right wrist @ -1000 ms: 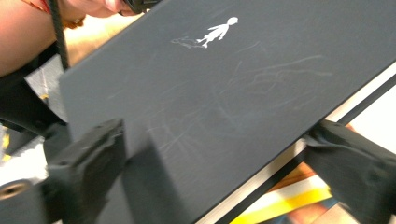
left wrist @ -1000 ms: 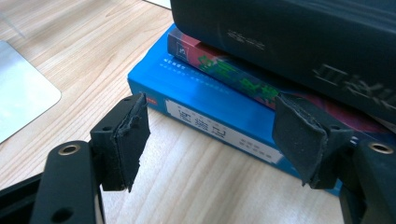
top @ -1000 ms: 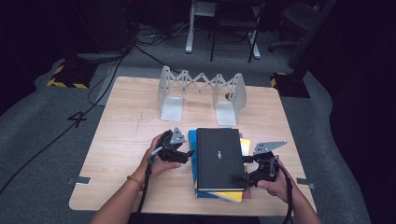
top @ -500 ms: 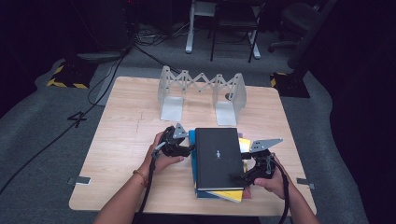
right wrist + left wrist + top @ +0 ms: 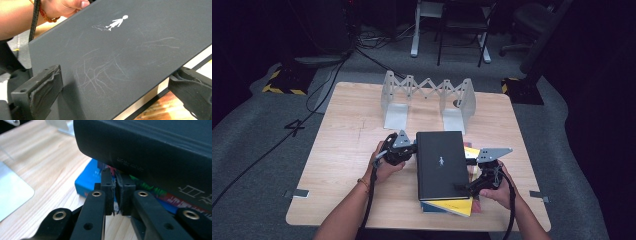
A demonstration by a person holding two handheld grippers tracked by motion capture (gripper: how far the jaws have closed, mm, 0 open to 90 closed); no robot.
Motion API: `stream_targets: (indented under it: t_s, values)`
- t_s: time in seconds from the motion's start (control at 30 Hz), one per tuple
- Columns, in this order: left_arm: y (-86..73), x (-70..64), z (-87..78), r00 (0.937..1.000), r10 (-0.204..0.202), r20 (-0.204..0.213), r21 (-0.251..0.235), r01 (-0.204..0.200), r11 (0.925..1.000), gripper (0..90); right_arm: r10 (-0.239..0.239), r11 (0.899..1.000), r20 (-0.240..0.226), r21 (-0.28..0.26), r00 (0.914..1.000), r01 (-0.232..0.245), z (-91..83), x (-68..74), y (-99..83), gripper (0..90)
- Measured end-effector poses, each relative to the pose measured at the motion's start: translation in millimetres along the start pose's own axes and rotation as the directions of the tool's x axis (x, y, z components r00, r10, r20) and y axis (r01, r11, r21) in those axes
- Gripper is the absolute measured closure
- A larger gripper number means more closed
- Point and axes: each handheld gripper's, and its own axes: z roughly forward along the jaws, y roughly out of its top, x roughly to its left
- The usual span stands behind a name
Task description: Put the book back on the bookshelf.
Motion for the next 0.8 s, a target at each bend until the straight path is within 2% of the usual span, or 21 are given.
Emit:
stream_targets:
  t_s: [0.17, 0.27, 0.3, 0.33, 0.4, 0.5, 0.6, 0.63, 0.67, 0.7, 0.8]
  values:
    - [13.7, 6.8, -10.3, 0.9999, 0.007, 0.008, -0.047, -0.006, 0.9989, 89.6, -0.079, 0.995, 0.057, -0.058, 0.9952, 0.082, -0.9, 6.9, 1.6, 1.0]
    - [24.5, 10.3, -16.3, 0.9994, 0.029, 0.019, -0.058, -0.028, 0.998, 89.7, -0.121, 0.988, 0.111, -0.087, 0.9864, 0.131, -2.2, 10.6, 4.2, 3.1]
    - [28.6, 9.7, -17.9, 0.999, 0.04, 0.019, -0.055, -0.039, 0.9977, 89.7, -0.126, 0.985, 0.14, -0.1, 0.9821, 0.141, -3.5, 11.4, 5.3, 4.5]
    - [32.6, 8.6, -19.1, 0.9985, 0.053, 0.016, -0.053, -0.052, 0.9973, 89.7, -0.13, 0.984, 0.15, -0.105, 0.9801, 0.147, -5.3, 11.2, 6.5, 6.2]
    - [39.3, 6.3, -21.2, 0.9978, 0.066, 0.012, -0.061, -0.065, 0.996, 89.8, -0.12, 0.981, 0.155, -0.132, 0.9806, 0.141, -8.7, 8.8, 7.7, 12.4]
    - [49.1, 4.2, -22.7, 0.9971, 0.074, 0.017, -0.064, -0.073, 0.9953, 89.8, -0.107, 0.977, 0.166, -0.165, 0.9802, 0.135, -14.4, 6.5, 11.6, 13.3]
    - [52.1, 5.3, -22.0, 0.9972, 0.065, 0.037, -0.072, -0.062, 0.9955, 89.8, -0.12, 0.974, 0.185, -0.17, 0.9754, 0.152, -16.9, 7.1, 14.0, 13.5]
    - [54.0, 7.2, -21.6, 0.9965, 0.061, 0.058, -0.078, -0.056, 0.9954, 89.8, -0.123, 0.972, 0.193, -0.173, 0.9735, 0.157, -17.7, 7.6, 14.9, 13.7]
    - [56.9, 7.9, -21.1, 0.9955, 0.061, 0.073, -0.086, -0.054, 0.9948, 89.8, -0.139, 0.97, 0.212, -0.169, 0.9674, 0.176, -20.9, 7.8, 19.0, 14.7]
    - [58.6, 8.0, -21.2, 0.9951, 0.059, 0.08, -0.092, -0.052, 0.9944, 89.8, -0.144, 0.968, 0.216, -0.172, 0.9658, 0.183, -22.3, 7.4, 20.4, 15.7]
    - [65.4, 6.6, -22.1, 0.9933, 0.069, 0.093, -0.108, -0.058, 0.9925, 89.8, -0.142, 0.96, 0.209, -0.21, 0.9674, 0.187, -30.6, 5.1, 25.5, 25.8]
